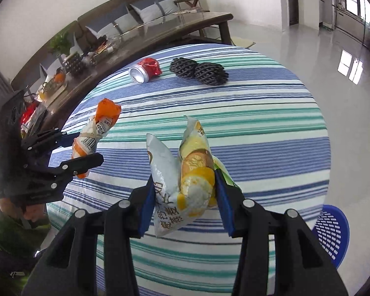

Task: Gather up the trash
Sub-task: 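Carry the wrapper and chip bag over the blue wastebasket and open both tools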

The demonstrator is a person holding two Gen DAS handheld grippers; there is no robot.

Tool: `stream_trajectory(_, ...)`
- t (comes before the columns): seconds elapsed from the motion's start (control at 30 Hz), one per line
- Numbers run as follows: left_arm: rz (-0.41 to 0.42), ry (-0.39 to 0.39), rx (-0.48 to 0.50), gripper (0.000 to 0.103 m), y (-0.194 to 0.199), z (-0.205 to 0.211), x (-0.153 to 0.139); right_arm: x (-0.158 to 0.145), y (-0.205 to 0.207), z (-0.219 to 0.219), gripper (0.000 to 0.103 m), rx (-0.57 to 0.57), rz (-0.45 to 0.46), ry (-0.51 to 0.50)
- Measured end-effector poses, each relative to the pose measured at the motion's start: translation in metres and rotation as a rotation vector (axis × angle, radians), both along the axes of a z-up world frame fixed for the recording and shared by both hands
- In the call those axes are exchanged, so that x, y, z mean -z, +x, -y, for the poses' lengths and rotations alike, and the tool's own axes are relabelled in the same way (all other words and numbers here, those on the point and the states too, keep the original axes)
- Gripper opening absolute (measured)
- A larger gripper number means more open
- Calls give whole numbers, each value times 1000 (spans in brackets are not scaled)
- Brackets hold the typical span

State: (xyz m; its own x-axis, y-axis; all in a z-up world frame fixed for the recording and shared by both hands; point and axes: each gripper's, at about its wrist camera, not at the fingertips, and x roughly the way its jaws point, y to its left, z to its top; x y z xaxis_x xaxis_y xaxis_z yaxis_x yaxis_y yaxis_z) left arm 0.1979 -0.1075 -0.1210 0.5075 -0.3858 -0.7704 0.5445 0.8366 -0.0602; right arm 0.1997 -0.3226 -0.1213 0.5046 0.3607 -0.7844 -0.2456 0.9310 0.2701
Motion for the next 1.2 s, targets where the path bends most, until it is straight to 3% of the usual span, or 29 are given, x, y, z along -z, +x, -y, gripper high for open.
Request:
stream_trajectory(0.43,66,57,37,55,-20,31,-11,1,-21,17,44,46,14,33)
stream_trajectory(0.7,39,37,77,54,-28,49,-14,2,-33,38,44,87,17,78)
stream_trajectory(0.93,-35,-43,164,54,-42,87,-16,-4,-57,105,44,210,38,54)
stream_trajectory(1.2,-106,-96,333,55,-73,189,-16,15,-87,214,44,428,3,0)
